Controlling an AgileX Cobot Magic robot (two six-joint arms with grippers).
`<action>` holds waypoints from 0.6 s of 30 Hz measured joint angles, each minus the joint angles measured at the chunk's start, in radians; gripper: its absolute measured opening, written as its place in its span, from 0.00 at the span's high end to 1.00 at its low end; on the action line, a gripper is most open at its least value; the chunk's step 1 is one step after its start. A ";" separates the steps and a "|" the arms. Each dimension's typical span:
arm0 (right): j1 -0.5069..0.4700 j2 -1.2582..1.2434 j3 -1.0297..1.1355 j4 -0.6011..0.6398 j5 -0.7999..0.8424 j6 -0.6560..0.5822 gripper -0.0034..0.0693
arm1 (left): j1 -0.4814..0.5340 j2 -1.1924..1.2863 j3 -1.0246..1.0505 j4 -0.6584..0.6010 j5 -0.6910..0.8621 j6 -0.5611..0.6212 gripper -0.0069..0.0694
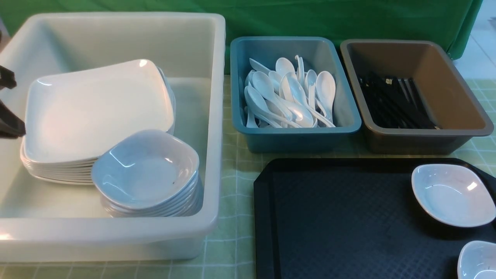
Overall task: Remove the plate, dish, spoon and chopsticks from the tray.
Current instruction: Use the right arm to grab a small plate from the dinner plate
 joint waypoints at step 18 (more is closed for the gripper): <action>0.000 0.000 0.000 0.000 -0.002 0.070 0.71 | -0.049 0.244 -0.049 -0.009 -0.223 -0.003 0.92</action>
